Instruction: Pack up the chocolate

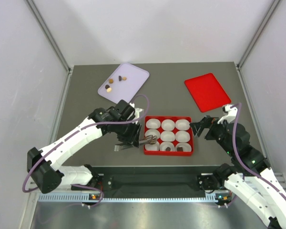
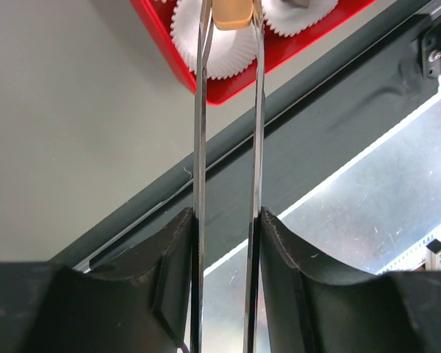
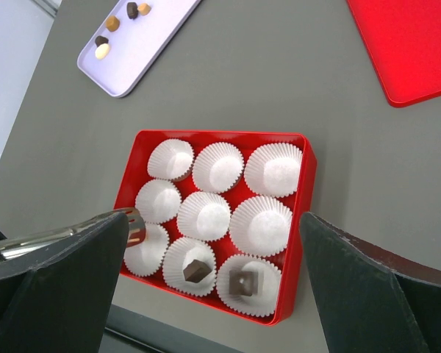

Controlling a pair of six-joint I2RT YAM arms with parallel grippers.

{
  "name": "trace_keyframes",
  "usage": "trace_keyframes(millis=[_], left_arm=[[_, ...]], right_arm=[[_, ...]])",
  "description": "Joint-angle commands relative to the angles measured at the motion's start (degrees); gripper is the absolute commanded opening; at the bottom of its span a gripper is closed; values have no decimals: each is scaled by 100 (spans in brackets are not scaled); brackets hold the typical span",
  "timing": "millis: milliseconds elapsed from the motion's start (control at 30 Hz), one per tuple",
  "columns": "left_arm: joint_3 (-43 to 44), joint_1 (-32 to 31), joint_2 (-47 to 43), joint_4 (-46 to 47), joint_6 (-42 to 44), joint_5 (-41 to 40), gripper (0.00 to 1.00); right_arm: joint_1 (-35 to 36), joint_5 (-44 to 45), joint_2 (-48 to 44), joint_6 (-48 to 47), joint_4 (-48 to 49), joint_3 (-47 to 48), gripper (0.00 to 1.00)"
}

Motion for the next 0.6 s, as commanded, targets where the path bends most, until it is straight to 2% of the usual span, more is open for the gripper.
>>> trace_keyframes(millis=[0, 333, 567], left_arm=[[321, -27, -128, 225, 22, -65, 43], [286, -27, -225, 173, 57, 111, 40], [58, -27, -295, 76, 75, 155, 41]], right_arm=[[-48, 88, -19, -56, 23, 215, 100], [-48, 53, -10, -12, 23, 224, 100], [-57, 53, -2, -3, 32, 232, 100]])
